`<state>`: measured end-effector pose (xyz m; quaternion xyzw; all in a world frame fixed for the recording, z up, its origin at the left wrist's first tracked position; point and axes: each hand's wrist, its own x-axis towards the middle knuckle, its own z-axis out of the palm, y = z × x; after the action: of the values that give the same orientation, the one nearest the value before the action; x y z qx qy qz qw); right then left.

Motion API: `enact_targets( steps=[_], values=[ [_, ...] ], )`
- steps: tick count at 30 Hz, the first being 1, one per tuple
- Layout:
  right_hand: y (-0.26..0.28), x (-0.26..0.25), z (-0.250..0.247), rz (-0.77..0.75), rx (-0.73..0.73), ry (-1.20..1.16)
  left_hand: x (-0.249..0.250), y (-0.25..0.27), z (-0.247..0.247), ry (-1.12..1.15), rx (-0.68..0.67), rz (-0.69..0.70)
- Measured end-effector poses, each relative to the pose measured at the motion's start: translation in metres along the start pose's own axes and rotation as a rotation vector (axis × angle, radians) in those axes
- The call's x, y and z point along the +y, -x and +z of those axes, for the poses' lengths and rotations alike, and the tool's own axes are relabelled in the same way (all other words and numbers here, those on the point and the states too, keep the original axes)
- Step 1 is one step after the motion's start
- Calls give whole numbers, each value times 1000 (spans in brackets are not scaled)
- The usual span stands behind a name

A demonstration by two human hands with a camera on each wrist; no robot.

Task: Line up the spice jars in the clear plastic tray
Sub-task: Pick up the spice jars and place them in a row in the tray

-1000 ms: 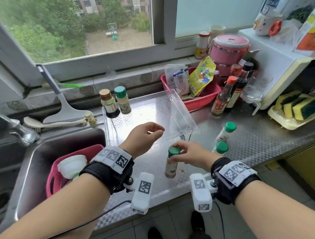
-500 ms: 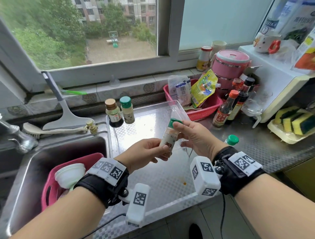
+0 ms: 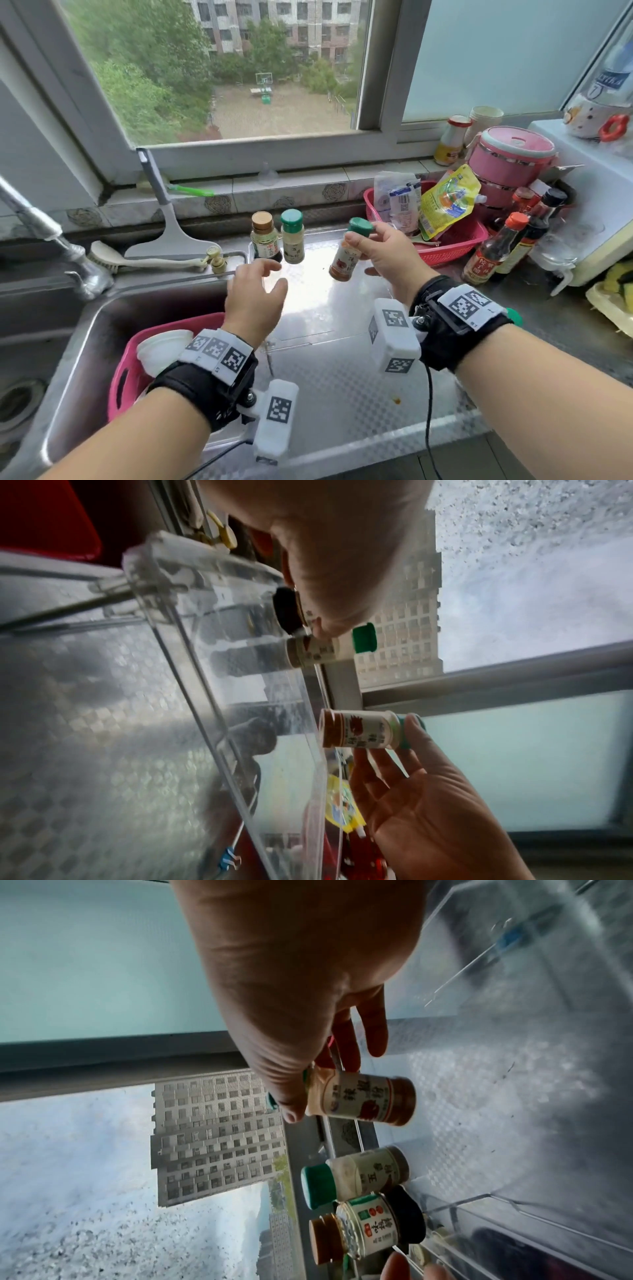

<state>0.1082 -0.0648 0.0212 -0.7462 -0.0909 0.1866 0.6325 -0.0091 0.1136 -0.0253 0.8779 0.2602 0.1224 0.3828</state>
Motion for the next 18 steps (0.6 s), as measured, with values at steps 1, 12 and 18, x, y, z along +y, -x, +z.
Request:
enact_targets(
  steps=[1, 12, 18],
  values=[
    [-6, -1, 6, -13, 12, 7, -5, -4, -2, -27, 47, -50],
    [-51, 2, 58, -64, 55, 160, -26, -7, 4, 328, -107, -310],
    [-52, 2, 63, -71, 24, 224, -23, -5, 3, 378, -126, -291]
  ],
)
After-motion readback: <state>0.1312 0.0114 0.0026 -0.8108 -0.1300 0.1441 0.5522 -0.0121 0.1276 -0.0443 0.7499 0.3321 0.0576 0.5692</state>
